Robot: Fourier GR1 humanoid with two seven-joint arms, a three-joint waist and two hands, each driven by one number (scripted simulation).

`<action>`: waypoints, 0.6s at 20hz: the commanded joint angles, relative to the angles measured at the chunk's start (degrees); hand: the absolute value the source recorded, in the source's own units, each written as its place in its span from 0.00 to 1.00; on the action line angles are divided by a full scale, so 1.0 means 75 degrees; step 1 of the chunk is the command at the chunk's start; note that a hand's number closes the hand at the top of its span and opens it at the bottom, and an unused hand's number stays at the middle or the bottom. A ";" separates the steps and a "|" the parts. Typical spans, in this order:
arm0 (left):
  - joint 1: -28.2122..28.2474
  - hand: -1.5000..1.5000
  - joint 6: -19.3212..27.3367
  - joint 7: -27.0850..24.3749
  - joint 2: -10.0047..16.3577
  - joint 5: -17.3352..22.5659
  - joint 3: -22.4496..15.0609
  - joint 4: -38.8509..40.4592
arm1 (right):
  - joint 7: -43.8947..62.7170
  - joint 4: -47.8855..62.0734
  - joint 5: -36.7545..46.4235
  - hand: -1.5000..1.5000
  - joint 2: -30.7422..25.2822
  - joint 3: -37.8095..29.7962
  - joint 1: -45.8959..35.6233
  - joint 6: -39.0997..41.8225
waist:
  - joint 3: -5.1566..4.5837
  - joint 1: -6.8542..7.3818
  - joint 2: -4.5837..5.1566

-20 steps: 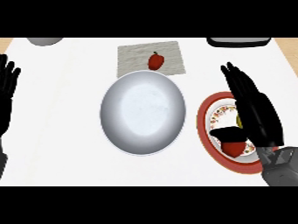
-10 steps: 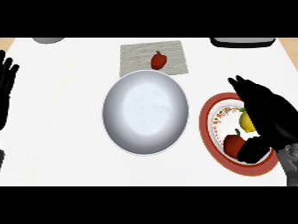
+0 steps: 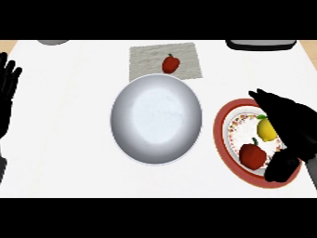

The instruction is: Pick the lemon from the plate and place it in the bowl

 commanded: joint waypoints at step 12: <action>-0.0052 0.50 -0.0536 -0.0116 -0.0235 -0.0258 0.0439 0.0140 | -0.1195 0.1811 0.1566 0.00 0.0871 -0.0856 0.0745 0.0285 | 0.0009 0.0036 0.0019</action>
